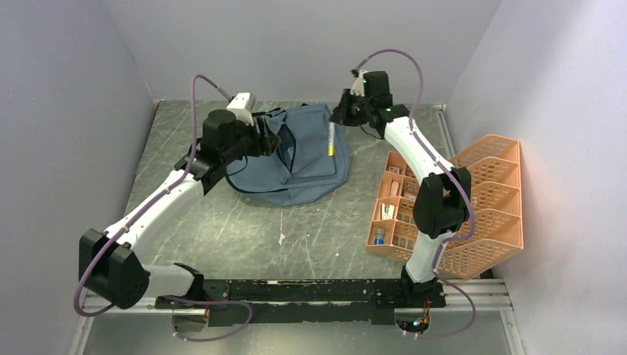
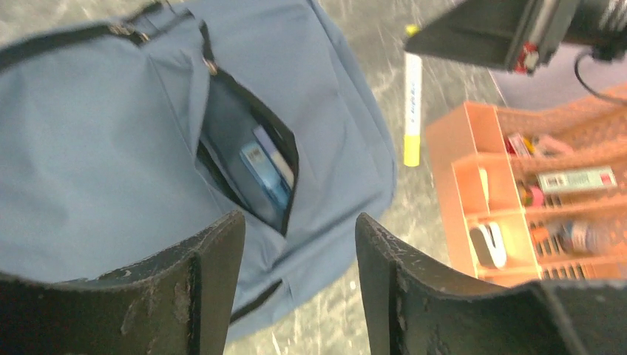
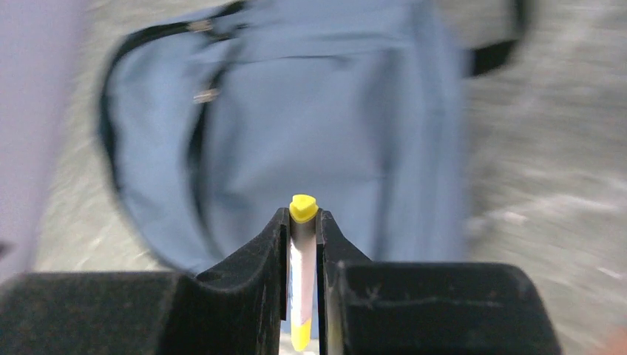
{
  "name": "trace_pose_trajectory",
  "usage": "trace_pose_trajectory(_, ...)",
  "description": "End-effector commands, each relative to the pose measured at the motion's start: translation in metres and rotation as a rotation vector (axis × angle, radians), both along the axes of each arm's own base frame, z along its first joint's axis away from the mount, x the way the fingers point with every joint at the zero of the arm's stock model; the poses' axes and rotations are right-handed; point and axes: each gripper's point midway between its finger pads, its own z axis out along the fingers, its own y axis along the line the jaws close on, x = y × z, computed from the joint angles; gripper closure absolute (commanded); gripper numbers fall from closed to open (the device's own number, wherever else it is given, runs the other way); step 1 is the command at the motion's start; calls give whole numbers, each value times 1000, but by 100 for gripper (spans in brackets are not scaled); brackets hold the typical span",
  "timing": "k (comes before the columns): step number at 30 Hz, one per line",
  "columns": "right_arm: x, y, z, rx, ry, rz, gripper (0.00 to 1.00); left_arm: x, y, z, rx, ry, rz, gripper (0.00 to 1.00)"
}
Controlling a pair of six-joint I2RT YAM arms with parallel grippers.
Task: Pack the student bag
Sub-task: Place the stationery in the student bag.
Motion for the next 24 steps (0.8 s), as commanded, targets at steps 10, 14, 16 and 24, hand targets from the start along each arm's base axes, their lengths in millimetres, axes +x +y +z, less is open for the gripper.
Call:
trace_pose_trajectory(10, -98, 162, 55, 496, -15, 546, 100, -58, -28, -5, -108, -16, -295, 35)
trace_pose_trajectory(14, -110, 175, 66, 542, -45, 571, 100, -53, -24, -5, -112, -12, -254, 35)
trace_pose_trajectory(16, -114, 178, 73, 583, -52, 573, 100, -49, -25, 0, -129, -37, -245, 36)
trace_pose_trajectory(24, -131, 185, 85, 673, -40, 637, 100, -45, -26, -5, -139, -18, -229, 49)
